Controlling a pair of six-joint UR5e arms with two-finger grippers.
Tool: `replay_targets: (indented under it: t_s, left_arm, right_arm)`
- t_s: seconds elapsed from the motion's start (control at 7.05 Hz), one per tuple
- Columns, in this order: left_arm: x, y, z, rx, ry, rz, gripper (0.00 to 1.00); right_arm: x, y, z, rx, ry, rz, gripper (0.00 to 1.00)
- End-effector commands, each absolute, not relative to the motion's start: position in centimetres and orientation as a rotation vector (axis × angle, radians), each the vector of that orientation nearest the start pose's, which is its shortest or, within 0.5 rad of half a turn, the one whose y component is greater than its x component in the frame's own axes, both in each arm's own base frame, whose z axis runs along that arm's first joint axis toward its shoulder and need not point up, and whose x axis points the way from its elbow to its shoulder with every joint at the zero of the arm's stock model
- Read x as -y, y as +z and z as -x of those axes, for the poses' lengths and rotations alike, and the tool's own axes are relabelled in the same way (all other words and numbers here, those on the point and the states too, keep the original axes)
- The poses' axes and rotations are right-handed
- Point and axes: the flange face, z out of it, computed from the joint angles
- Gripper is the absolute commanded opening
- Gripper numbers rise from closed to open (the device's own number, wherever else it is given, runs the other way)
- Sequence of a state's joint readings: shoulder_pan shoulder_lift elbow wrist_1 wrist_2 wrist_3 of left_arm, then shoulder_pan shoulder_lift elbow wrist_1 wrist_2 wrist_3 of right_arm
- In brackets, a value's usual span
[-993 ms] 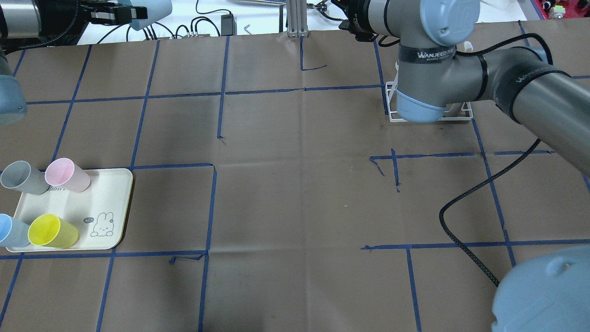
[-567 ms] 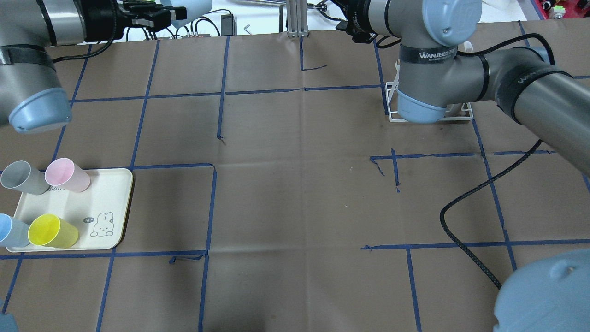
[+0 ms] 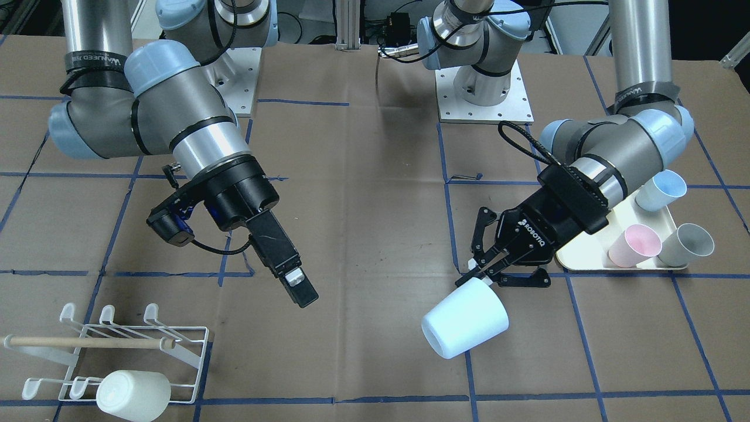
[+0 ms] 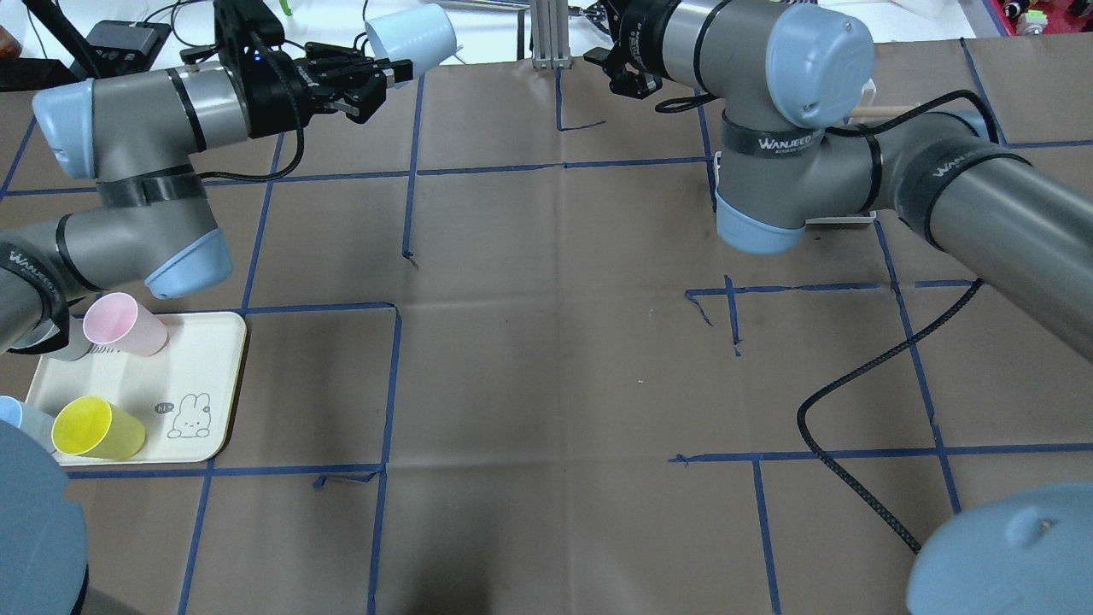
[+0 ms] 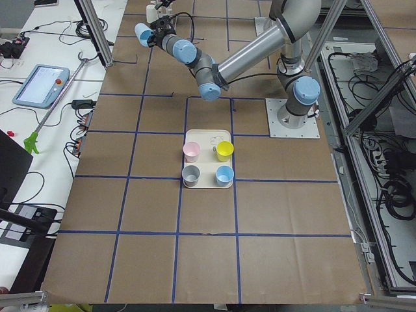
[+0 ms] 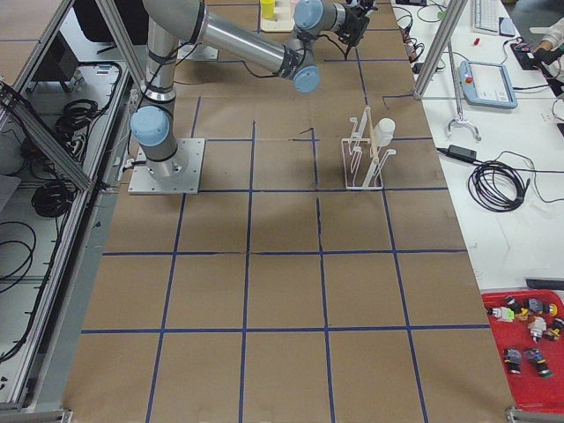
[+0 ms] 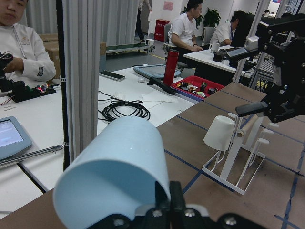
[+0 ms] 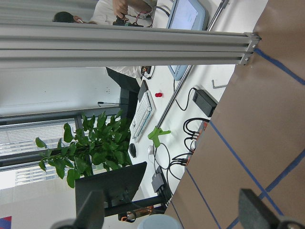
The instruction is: Transfer IKEA cup to right arm and place on rack
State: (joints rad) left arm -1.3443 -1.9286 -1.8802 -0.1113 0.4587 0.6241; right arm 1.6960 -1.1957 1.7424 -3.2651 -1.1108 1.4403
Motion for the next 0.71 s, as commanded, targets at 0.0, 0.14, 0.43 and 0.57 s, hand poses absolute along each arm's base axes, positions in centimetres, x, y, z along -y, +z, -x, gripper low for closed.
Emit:
replay_targets:
  t_s: [0.0,0.14,0.43,0.57]
  left_arm:
    - [58.0,34.5,11.6,1.87,1.325,0.962,0.0]
    - [58.0,34.6,12.1,1.875,1.311,0.95,0.0]
    - [57.9,34.6,12.2,1.872,1.31,0.951,0.01]
    - [57.9,34.5,12.2,1.873,1.308,0.95,0.02]
  right_arm:
    - [56.8,40.2,-26.2,-1.666,-0.568,-0.972,1.0]
    - [56.9,40.1,-26.2,-1.675,-0.571,-0.965,1.0]
    - [56.6,39.0,-26.2,-1.694,-0.555,-0.982,1.0]
    - [56.3,38.5,-26.6,-1.706,-0.543,-0.987,1.0]
